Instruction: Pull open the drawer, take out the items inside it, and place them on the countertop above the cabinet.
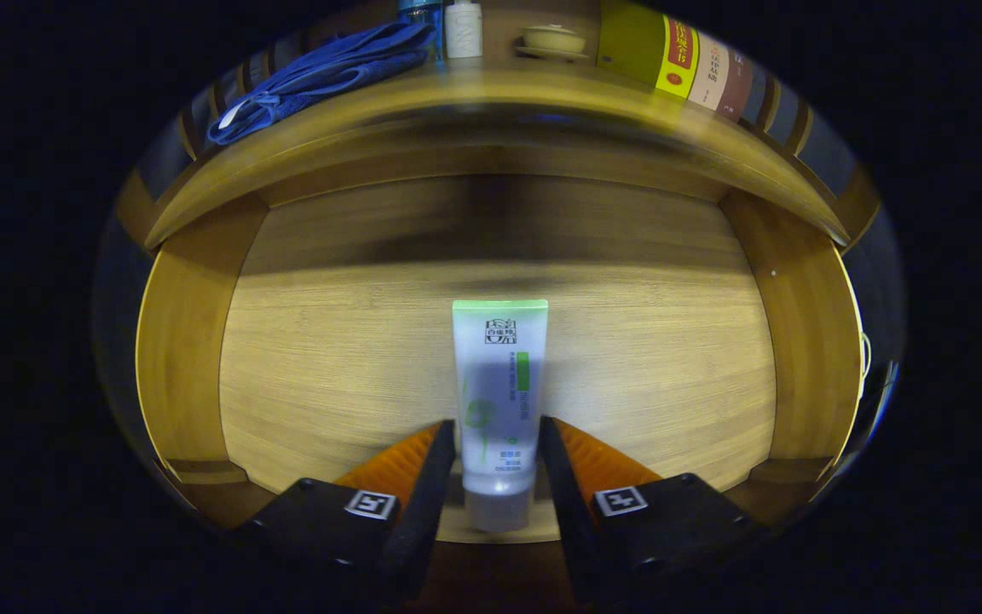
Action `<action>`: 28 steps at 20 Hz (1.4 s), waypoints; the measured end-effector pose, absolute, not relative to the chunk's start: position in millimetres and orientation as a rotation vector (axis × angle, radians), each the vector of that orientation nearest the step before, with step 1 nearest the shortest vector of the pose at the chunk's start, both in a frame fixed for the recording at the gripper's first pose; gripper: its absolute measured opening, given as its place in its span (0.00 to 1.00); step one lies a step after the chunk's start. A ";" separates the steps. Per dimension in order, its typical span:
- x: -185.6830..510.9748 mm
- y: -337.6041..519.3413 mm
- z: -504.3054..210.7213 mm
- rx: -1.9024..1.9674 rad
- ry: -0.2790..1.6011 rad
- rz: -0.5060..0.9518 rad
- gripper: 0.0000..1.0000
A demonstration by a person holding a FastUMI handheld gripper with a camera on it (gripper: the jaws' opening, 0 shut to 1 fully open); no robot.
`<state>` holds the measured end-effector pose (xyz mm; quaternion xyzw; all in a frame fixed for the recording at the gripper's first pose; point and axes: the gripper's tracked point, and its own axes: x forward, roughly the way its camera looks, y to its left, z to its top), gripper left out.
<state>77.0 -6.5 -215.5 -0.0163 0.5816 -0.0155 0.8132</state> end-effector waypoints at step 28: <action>104.3 14.1 -43.2 0.102 0.728 0.072 0.49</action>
